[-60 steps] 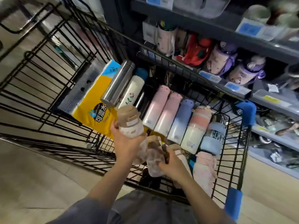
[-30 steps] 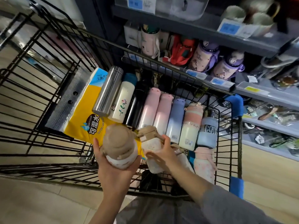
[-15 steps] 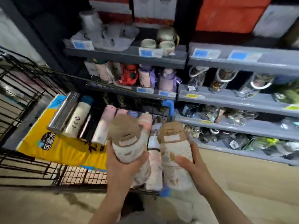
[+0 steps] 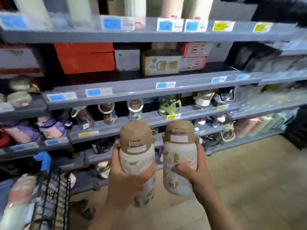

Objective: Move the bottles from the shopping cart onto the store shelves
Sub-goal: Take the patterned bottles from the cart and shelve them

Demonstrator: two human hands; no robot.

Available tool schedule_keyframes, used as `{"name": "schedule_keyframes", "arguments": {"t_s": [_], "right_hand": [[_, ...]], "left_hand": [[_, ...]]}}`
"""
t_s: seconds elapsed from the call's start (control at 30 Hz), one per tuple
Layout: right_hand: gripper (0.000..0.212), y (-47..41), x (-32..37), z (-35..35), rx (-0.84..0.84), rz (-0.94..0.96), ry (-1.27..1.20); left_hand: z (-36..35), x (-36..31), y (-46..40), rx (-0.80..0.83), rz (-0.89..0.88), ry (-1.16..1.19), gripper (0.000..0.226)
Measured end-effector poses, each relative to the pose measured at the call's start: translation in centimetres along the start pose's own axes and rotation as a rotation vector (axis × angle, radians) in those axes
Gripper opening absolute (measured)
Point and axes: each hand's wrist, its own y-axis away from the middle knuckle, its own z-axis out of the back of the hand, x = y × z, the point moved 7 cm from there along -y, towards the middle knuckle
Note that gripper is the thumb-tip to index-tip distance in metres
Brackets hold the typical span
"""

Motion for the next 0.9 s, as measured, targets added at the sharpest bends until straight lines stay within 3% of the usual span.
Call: {"name": "schedule_keyframes", "arguments": {"t_s": [0.27, 0.33, 0.47, 0.57, 0.63, 0.73, 0.9], "right_hand": [[0.080, -9.0, 8.8, 11.1, -0.267, 0.230, -0.041], [0.079, -11.9, 11.4, 13.7, -0.335, 0.282, -0.040], [0.094, -17.6, 16.6, 18.7, -0.452, 0.374, -0.020], [0.111, -21.0, 19.6, 21.8, -0.491, 0.437, -0.028], [0.107, -22.9, 20.9, 23.6, -0.518, 0.464, -0.085], [0.082, -26.0, 21.8, 25.4, -0.490, 0.454, -0.197], [0.097, -33.1, 24.9, 26.7, -0.399, 0.472, -0.226]], "left_hand": [[-13.7, -3.6, -11.6, 0.243, -0.081, 0.162, 0.078], [-17.3, -5.0, -14.6, 0.290, -0.096, 0.197, 0.092], [-23.7, -8.6, -20.7, 0.389, -0.139, 0.204, 0.095], [-27.7, -11.2, -24.2, 0.497, -0.180, 0.193, 0.091], [-29.6, -12.4, -26.3, 0.515, -0.211, 0.188, 0.097], [-31.5, -13.9, -28.6, 0.517, -0.252, 0.193, 0.095], [-33.2, -15.2, -31.6, 0.460, -0.280, 0.224, 0.088]]}}
